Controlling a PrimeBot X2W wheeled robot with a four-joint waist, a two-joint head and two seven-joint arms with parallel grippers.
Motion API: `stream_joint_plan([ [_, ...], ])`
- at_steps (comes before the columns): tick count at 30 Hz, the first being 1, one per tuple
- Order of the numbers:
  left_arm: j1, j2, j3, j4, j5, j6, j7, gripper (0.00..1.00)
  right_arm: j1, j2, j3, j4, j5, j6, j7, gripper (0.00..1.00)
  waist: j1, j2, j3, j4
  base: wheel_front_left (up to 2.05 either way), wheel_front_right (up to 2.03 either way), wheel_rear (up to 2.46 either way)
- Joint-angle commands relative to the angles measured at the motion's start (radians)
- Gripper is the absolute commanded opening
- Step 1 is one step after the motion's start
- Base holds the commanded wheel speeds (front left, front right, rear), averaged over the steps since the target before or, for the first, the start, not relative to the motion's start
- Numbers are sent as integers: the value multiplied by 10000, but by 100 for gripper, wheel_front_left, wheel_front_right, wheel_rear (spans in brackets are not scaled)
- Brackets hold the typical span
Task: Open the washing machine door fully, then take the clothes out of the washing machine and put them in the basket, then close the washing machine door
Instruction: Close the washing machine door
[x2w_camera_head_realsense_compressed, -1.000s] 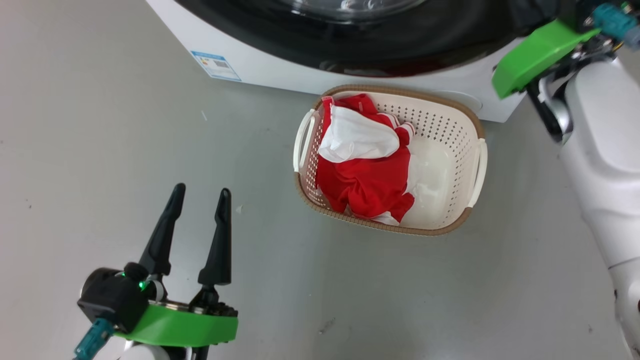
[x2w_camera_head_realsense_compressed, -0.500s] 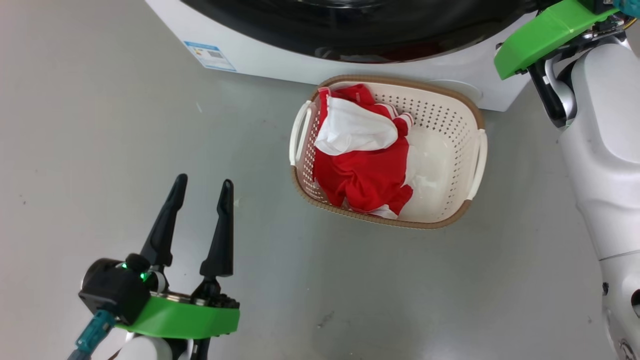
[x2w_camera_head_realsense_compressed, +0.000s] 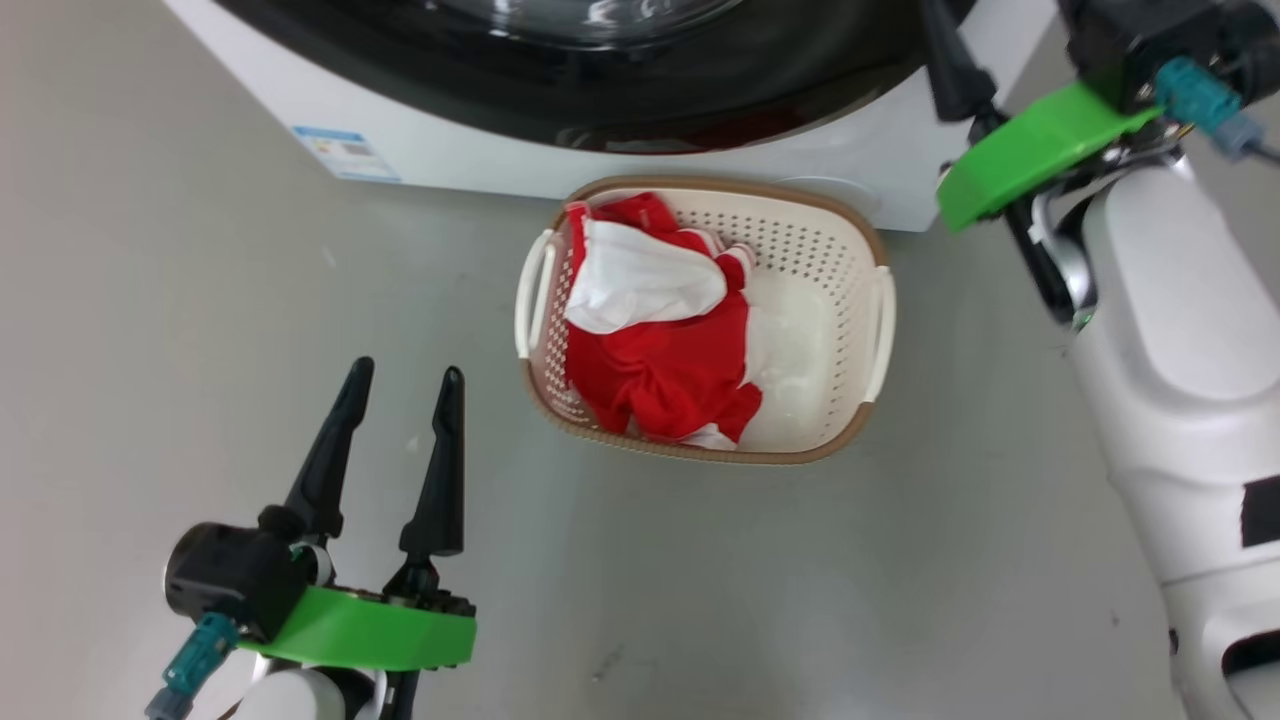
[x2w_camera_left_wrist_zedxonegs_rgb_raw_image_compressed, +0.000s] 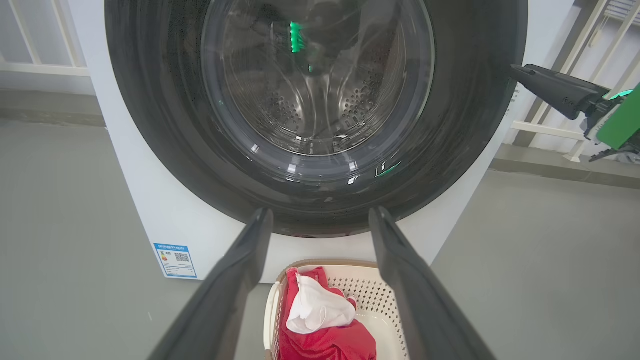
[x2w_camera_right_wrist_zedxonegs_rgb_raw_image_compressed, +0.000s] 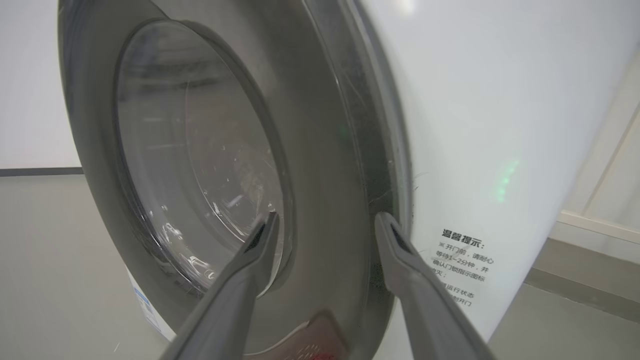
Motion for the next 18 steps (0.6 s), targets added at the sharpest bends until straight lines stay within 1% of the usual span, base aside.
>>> stream_joint_plan([
  [1,-131,156,351,-164,-62,-90,-78,100,327,292,202,-388,121,-36,-58,100,-1,-1,-235,-347,0,0,0],
  [2,-131,156,351,-164,-62,-90,-78,100,327,292,202,-388,121,-36,-58,100,-1,-1,-235,-347,0,0,0],
  [8,-148,163,459,-121,-18,-16,-78,100,1117,376,540,-695,247,-36,-58,100,-1,-1,-526,-928,0,0,0],
  [18,13,247,576,-112,12,30,-78,100,2245,415,240,-1084,309,-36,-58,100,-1,-1,-1148,-1825,0,0,0],
])
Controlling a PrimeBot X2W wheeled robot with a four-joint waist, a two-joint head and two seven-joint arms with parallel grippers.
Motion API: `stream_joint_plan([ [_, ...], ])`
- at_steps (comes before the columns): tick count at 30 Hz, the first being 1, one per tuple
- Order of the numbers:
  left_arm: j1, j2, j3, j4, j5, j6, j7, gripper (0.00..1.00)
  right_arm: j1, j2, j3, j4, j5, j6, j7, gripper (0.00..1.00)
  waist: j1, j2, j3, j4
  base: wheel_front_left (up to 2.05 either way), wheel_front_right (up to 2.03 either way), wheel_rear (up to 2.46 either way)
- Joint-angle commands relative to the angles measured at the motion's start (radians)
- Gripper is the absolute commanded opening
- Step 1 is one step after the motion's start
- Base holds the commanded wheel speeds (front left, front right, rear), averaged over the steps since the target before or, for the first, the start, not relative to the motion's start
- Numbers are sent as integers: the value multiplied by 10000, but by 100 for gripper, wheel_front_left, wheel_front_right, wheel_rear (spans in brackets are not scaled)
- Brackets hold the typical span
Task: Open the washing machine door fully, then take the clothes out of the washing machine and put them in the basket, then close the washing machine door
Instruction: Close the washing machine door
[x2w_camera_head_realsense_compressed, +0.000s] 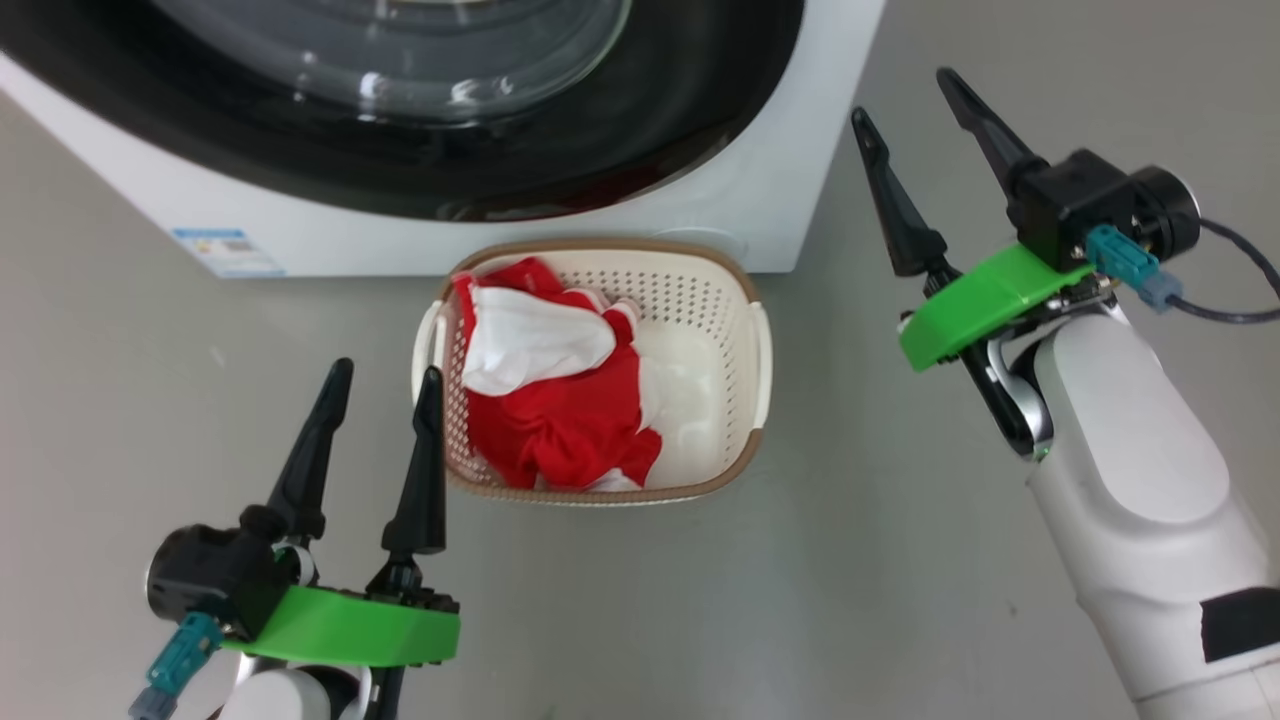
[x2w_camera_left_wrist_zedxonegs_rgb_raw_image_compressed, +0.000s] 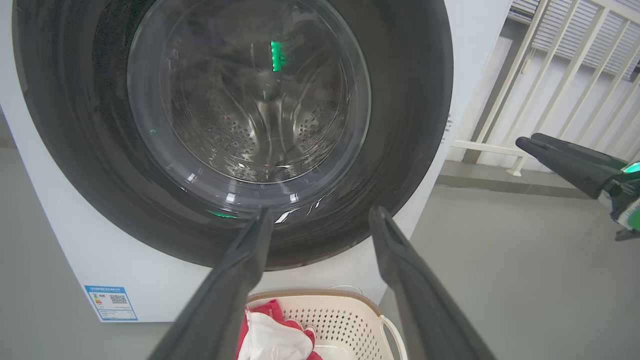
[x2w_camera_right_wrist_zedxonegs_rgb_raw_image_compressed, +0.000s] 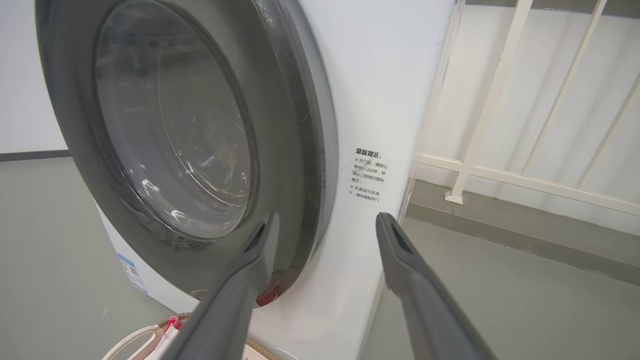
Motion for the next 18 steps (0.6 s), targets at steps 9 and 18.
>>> stream_joint_plan([
  [9,273,367,430,-198,38,142,-78,100,1029,171,-651,-789,34,-36,-60,100,0,0,-742,-861,0,0,0],
  [18,418,433,566,-222,-25,229,-78,100,2235,210,-1334,-1667,-152,-36,-61,100,0,0,-1239,-1116,0,0,0],
])
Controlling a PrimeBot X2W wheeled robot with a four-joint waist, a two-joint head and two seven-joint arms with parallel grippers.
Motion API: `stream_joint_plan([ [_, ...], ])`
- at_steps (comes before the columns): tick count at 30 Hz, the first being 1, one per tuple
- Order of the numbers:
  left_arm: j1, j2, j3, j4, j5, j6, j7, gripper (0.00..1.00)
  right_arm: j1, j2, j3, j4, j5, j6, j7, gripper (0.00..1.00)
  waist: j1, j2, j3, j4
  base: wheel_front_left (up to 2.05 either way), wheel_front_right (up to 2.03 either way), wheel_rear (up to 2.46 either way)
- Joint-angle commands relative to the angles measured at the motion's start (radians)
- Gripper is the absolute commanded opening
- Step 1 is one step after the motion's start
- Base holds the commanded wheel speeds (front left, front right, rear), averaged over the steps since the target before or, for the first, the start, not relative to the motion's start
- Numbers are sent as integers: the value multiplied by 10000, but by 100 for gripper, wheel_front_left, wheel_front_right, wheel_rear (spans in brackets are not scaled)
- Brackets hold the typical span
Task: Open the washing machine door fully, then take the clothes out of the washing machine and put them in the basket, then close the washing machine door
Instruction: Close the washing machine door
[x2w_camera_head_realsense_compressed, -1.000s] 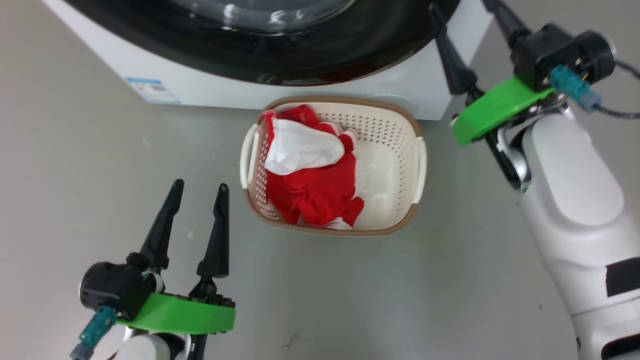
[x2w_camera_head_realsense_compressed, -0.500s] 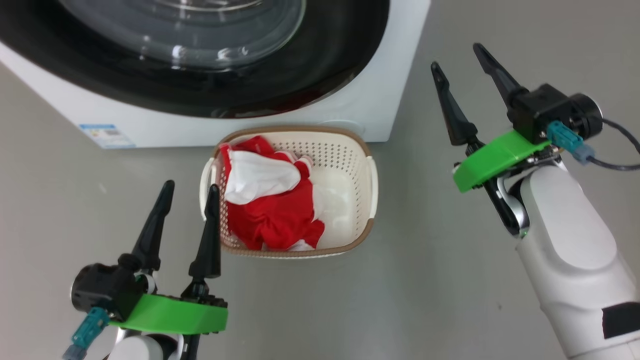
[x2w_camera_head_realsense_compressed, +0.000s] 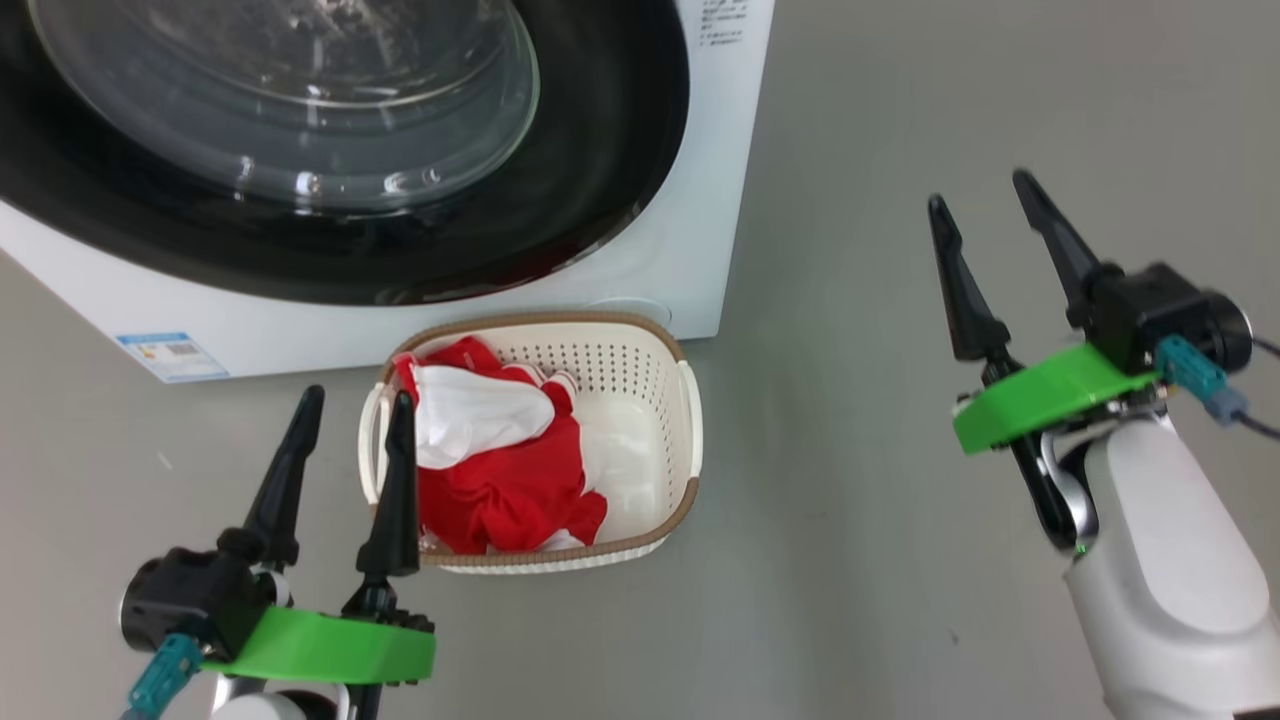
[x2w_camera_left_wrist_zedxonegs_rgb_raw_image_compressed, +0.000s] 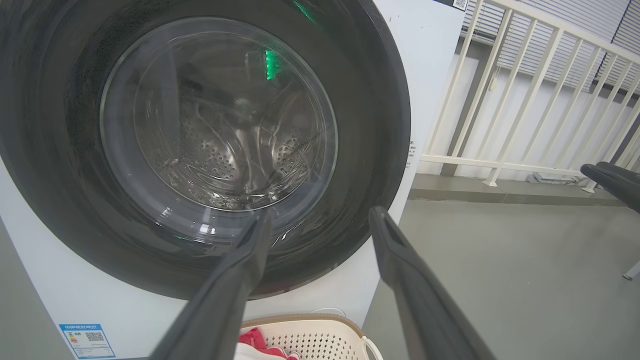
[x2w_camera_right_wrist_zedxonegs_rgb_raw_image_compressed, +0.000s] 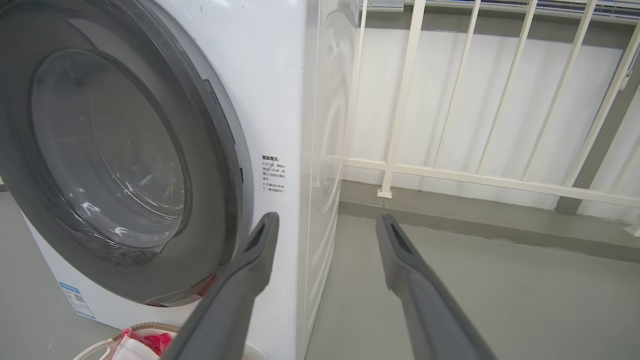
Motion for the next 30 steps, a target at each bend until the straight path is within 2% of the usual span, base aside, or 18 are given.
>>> stream_joint_plan([
  [1,108,198,378,-225,-35,42,-78,100,387,117,1,-445,-105,-36,-61,100,0,-1,-254,-145,0,0,0],
  [16,679,409,706,50,-37,174,-78,100,2296,106,-492,-1750,-466,-36,-61,100,0,-1,-1155,-366,0,0,0],
  [30,1740,495,1197,-340,244,243,-78,100,4116,204,-576,-2788,-653,-36,-61,100,0,-1,-2214,-427,0,0,0],
])
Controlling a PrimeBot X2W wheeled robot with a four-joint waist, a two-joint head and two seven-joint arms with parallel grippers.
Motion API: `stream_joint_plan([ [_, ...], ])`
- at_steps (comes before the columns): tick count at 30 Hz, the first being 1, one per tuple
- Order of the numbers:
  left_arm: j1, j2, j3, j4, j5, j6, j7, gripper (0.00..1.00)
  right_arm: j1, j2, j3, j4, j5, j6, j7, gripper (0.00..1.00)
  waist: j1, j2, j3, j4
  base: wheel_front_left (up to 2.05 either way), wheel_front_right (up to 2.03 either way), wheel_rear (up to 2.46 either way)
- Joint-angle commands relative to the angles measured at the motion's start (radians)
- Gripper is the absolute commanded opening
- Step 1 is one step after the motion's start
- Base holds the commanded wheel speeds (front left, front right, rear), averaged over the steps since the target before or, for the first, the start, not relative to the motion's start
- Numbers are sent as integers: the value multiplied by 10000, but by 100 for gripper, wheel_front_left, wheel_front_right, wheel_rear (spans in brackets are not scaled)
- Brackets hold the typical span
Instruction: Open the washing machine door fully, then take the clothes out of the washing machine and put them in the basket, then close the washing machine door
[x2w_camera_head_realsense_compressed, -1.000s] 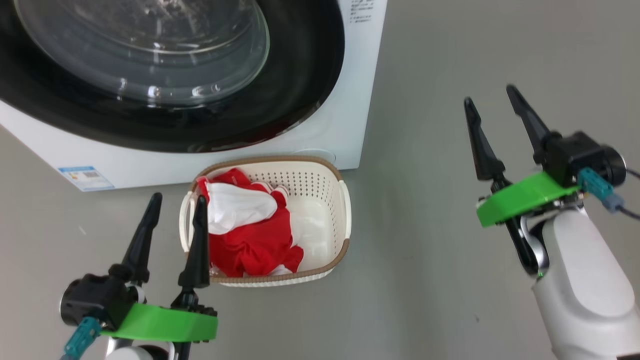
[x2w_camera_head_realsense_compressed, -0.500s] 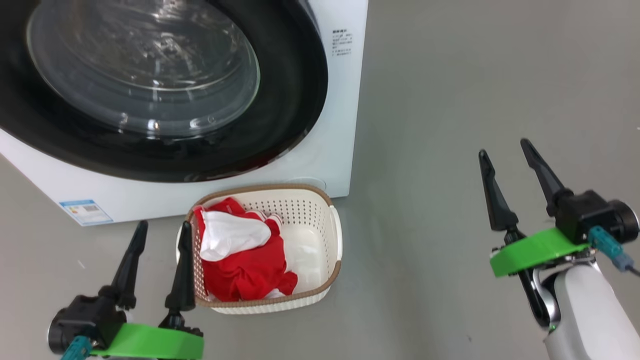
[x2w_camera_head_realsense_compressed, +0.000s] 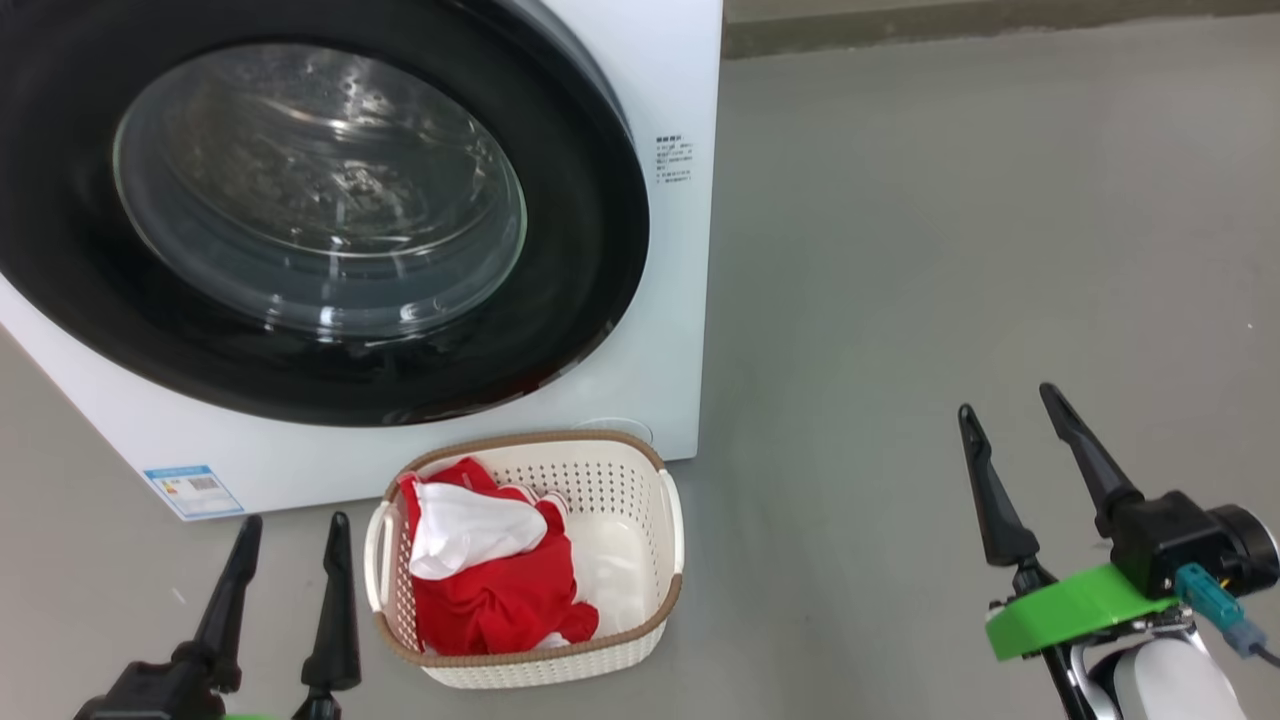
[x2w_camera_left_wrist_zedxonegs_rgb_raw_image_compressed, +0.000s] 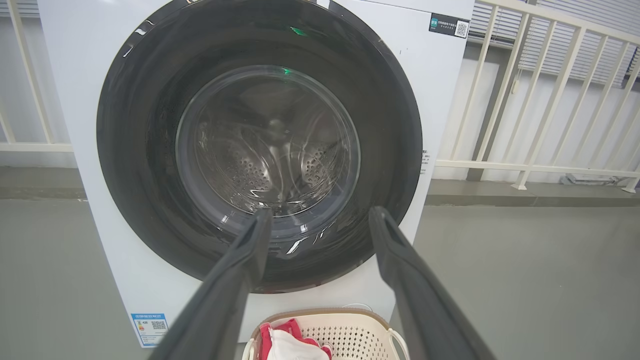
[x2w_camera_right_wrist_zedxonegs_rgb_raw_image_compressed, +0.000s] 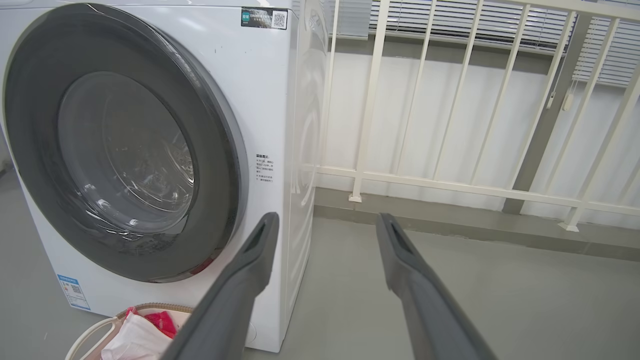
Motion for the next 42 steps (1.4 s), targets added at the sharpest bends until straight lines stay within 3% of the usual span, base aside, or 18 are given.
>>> stream_joint_plan([
  [1,-91,181,381,-315,56,-24,-78,100,14,-10,193,-380,-110,-36,-61,100,0,0,-164,-6,0,0,0],
  [20,329,258,536,-562,201,60,-78,100,897,9,178,-1046,-221,-36,-61,100,0,0,-128,-20,0,0,0],
  [21,517,84,166,-252,110,19,4,0,1063,54,-38,-707,-267,2,2,0,0,0,-129,-21,0,0,0],
  [26,623,-134,60,306,83,15,78,0,1272,172,14,-155,-258,2,10,0,0,0,-128,-22,0,0,0],
  [33,524,-153,147,399,-664,-44,304,0,1231,148,-7,-143,621,0,195,0,23,0,-151,7,0,0,0],
  [42,412,-176,209,498,-1641,-120,547,0,1143,117,-38,-88,1752,-3,441,0,0,0,-126,45,0,0,0],
])
